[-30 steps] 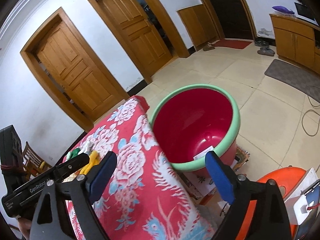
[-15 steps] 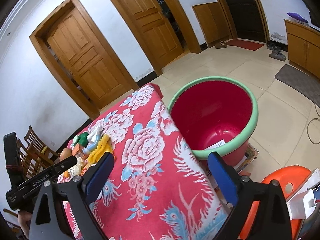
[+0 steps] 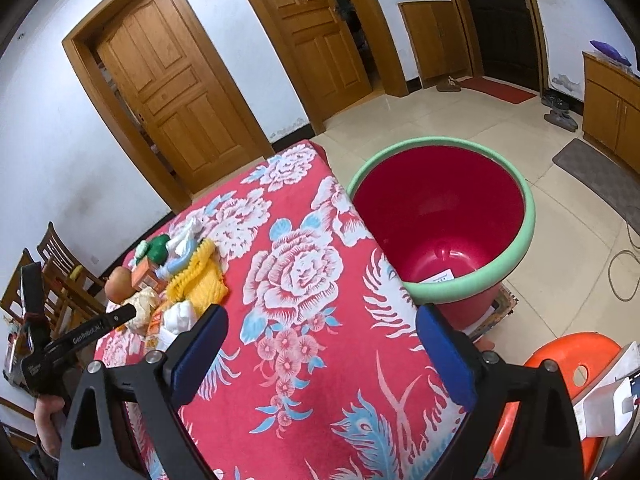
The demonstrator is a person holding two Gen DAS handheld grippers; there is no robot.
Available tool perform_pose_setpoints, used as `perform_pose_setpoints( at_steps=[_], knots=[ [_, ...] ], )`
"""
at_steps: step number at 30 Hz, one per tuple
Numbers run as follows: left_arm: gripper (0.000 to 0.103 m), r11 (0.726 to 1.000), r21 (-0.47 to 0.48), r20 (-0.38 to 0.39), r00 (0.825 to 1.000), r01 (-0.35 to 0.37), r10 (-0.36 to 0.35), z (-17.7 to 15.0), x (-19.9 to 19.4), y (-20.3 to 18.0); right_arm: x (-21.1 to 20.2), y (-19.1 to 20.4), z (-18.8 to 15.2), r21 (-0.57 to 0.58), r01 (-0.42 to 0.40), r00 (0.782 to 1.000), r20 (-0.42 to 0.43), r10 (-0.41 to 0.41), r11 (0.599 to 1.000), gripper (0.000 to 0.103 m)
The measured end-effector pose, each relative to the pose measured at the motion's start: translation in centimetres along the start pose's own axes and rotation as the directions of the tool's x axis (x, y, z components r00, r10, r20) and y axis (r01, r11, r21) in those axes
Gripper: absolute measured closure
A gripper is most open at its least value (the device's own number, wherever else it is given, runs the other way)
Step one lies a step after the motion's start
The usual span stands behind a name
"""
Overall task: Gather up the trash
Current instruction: 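Move both tools back over the items on the table, then grasp the cream paper ball with the left tool while the right tool grasps the white cloth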
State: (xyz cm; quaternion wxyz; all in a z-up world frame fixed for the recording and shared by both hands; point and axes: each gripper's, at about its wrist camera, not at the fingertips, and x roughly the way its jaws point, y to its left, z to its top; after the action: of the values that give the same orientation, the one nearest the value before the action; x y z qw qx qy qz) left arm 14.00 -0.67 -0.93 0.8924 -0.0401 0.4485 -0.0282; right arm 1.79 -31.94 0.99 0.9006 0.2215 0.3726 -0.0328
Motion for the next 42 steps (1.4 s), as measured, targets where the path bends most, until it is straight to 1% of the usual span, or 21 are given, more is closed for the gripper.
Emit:
perform_pose_setpoints(
  at_steps=[4, 6, 11, 12, 13, 14, 15, 17, 18, 24, 29, 33, 37, 42],
  knots=[
    [0.029, 1.0, 0.0, -0.017, 1.0, 0.008, -0.008, 0.3, 1.4, 0.4, 0.7, 0.1, -0.2, -0.013, 0.014, 1.0, -0.012, -0.014, 1.0, 0.006],
    [0.029, 1.0, 0.001, -0.018, 1.0, 0.025, -0.025, 0.4, 1.9, 0.5, 1.1, 0.1, -0.3, -0.018, 0.014, 1.0, -0.02, -0.014, 1.0, 0.006],
    [0.029, 0.999, -0.001, -0.024, 0.999, 0.038, -0.038, 0.5, 2.8, 0.7, 2.1, 0.1, -0.4, -0.028, 0.012, 0.999, -0.04, -0.013, 1.0, 0.006],
    [0.031, 0.999, -0.002, -0.027, 0.999, 0.044, -0.044, 0.5, 3.0, 0.7, 2.3, 0.1, -0.4, -0.03, 0.011, 0.999, -0.043, -0.012, 0.999, 0.006],
    [0.038, 0.999, -0.005, -0.03, 0.998, 0.051, -0.051, 0.4, 3.1, 0.7, 2.4, 0.1, -0.5, -0.031, 0.009, 0.999, -0.045, -0.011, 0.999, 0.006],
    [0.043, 0.998, -0.007, -0.033, 0.998, 0.058, -0.058, 0.4, 3.2, 0.7, 2.4, 0.1, -0.6, -0.032, 0.009, 0.999, -0.046, -0.01, 0.999, 0.006],
    [0.051, 0.997, -0.011, -0.039, 0.997, 0.07, -0.071, 0.4, 3.3, 0.7, 2.5, 0.0, -0.6, -0.031, 0.009, 0.999, -0.046, -0.01, 0.999, 0.006],
    [0.054, 0.996, -0.018, -0.04, 0.996, 0.085, -0.085, 0.3, 3.2, 0.9, 2.4, 0.0, -0.6, -0.029, 0.008, 0.999, -0.046, -0.009, 1.0, 0.006],
    [0.056, 0.996, -0.018, -0.034, 0.996, 0.087, -0.087, 0.2, 3.0, 0.8, 2.3, -0.1, -0.7, -0.029, 0.008, 0.999, -0.044, -0.009, 1.0, 0.006],
    [0.057, 0.993, -0.015, 0.005, 0.994, 0.114, -0.113, -0.4, 0.7, 0.7, 1.1, -0.3, -0.7, -0.031, 0.013, 1.0, -0.02, -0.014, 0.999, 0.006],
    [0.057, 0.991, -0.021, 0.032, 0.991, 0.131, -0.13, -1.1, -1.6, 0.8, -0.9, -0.2, -0.8, -0.04, 0.014, 1.0, 0.017, -0.014, 0.999, 0.006],
    [0.057, 0.992, -0.024, 0.06, 0.99, 0.127, -0.126, -2.0, -3.6, 1.1, -3.0, 0.3, -1.1, -0.059, 0.011, 0.999, 0.046, -0.009, 0.998, 0.006],
    [0.057, 0.991, -0.035, 0.083, 0.988, 0.133, -0.13, -2.8, -5.3, 1.8, -5.0, 1.3, -1.4, -0.083, -0.013, 0.998, 0.065, 0.018, 0.996, 0.006],
    [0.057, 0.991, -0.042, 0.102, 0.988, 0.124, -0.12, -3.6, -6.8, 2.8, -6.3, 3.1, -1.6, -0.113, -0.043, 0.997, 0.064, 0.05, 0.993, 0.006]
  ],
)
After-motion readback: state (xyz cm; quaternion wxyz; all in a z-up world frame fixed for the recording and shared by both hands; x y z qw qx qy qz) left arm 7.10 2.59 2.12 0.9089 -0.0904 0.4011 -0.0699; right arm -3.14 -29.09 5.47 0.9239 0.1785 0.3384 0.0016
